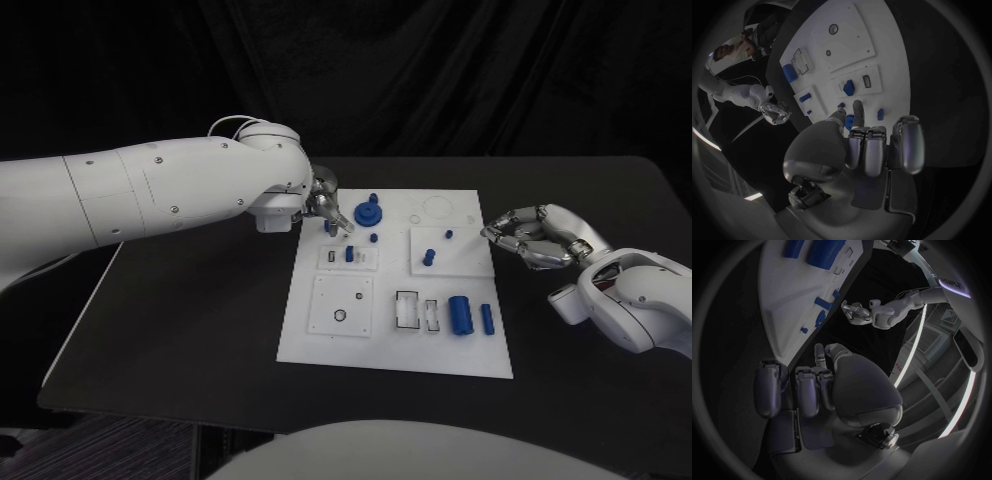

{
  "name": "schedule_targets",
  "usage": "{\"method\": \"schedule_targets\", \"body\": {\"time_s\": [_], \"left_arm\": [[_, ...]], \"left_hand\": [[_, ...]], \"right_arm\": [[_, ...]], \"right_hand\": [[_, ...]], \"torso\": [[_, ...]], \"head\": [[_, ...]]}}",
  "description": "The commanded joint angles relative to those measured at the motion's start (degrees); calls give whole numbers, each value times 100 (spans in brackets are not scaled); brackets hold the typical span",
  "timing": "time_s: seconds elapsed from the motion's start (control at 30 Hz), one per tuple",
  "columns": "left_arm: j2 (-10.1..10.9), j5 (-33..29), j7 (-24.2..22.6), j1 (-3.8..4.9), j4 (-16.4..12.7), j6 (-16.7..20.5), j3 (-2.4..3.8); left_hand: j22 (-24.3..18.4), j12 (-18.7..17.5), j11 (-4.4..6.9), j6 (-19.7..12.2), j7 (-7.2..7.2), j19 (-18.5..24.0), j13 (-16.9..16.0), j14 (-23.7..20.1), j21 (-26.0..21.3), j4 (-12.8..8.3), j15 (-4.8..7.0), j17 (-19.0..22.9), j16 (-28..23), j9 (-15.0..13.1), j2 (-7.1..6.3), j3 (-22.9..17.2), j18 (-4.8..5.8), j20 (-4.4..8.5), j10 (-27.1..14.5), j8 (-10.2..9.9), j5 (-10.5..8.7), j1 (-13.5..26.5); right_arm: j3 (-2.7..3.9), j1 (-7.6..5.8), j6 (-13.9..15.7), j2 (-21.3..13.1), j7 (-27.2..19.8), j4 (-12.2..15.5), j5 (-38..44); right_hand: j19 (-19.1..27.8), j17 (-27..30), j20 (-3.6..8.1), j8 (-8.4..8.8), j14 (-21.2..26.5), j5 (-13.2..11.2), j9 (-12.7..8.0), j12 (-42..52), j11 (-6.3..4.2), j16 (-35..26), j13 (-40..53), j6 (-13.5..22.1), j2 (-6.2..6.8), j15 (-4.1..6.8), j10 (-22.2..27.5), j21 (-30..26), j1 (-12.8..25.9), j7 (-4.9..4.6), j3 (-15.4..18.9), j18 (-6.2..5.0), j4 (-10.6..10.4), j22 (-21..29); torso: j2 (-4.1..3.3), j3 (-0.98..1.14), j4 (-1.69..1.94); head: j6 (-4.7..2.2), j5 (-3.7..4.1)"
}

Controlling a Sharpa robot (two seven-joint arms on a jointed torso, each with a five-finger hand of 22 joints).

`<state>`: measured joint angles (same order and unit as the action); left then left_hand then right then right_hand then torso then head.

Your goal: Assemble the parts on the task board

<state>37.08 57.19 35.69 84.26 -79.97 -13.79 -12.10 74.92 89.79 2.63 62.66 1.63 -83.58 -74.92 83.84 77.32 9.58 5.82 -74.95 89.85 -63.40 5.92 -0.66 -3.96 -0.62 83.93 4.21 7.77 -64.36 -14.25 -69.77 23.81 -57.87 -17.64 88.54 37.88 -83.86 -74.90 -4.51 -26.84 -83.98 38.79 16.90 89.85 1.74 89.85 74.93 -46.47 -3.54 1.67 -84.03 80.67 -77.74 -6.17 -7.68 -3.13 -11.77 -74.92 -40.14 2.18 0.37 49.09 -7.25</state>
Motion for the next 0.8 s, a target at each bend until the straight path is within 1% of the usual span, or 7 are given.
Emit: {"method": "schedule_targets", "body": {"time_s": [0.03,0.2,0.33,0.43,0.6,0.63,0.8], "left_arm": [[-39,-91,56,3,4,-268,1],[-103,-92,43,-19,60,-242,0],[-147,-93,32,-51,113,-218,0],[-167,-93,23,-90,125,-162,0],[-206,-93,20,-144,142,-144,0],[-215,-93,19,-154,151,-141,0],[-245,-93,12,-191,181,-151,0]], "left_hand": [[453,21,-31,41,12,-43,-1508,616,-2,30,-37,-1505,15,13,-1,4,29,-23,607,-35,-26,47],[460,21,-36,52,18,-45,-1508,616,0,67,-42,-1505,15,66,5,23,30,-26,607,-41,-69,106],[460,21,-42,35,27,-43,-1508,616,-4,91,-46,-1505,15,108,7,34,29,-29,607,-53,-83,142],[454,21,-46,19,32,-38,-1508,616,-15,101,-49,-1505,15,140,11,37,27,-32,607,-61,-81,157],[481,21,-48,16,30,-53,-1508,616,14,93,-52,-1505,15,187,31,18,35,-35,607,-59,-49,144],[478,21,-48,16,30,-51,-1508,616,11,92,-52,-1505,15,188,32,17,34,-35,607,-58,-47,144],[472,21,-51,17,36,-47,-1508,616,0,107,-54,-1505,15,221,41,18,31,-37,607,-57,-21,165]], "right_arm": [[3,7,54,10,68,21,0],[3,7,51,15,66,30,0],[3,7,49,11,70,37,0],[3,7,51,5,72,44,0],[3,7,52,2,74,54,0],[3,7,53,3,74,55,0],[3,7,55,5,74,56,0]], "right_hand": [[-89,-1510,16,-45,-602,42,1,15,4,15,1507,33,35,20,-597,-6,-44,0,-22,59,9,-1172],[-89,-1510,16,-45,-602,42,1,15,4,15,1507,33,35,20,-597,-6,-44,0,-22,59,9,-1172],[-89,-1510,16,-45,-602,42,1,15,4,15,1507,33,35,20,-597,-6,-44,0,-22,59,9,-1172],[-89,-1510,16,-45,-602,42,1,15,4,15,1507,33,35,20,-597,-6,-44,0,-22,59,9,-1172],[-90,-1510,16,-51,-602,46,1,15,4,15,1507,33,35,20,-597,-5,-42,1,-29,59,13,-1173],[-90,-1510,16,-51,-602,46,1,15,4,15,1507,33,35,20,-597,-5,-42,1,-29,59,13,-1173],[-90,-1510,16,-51,-602,46,1,15,4,15,1507,33,35,20,-597,-5,-42,1,-29,59,13,-1173]], "torso": [[-25,-10,-13],[-41,-9,-17],[-37,-6,-3],[-32,-8,1],[-31,-7,-11],[-28,-8,-9],[-27,-7,-15]], "head": [[-32,-14],[-34,-35],[-27,-24],[-6,-14],[37,-24],[43,-24],[56,-30]]}}
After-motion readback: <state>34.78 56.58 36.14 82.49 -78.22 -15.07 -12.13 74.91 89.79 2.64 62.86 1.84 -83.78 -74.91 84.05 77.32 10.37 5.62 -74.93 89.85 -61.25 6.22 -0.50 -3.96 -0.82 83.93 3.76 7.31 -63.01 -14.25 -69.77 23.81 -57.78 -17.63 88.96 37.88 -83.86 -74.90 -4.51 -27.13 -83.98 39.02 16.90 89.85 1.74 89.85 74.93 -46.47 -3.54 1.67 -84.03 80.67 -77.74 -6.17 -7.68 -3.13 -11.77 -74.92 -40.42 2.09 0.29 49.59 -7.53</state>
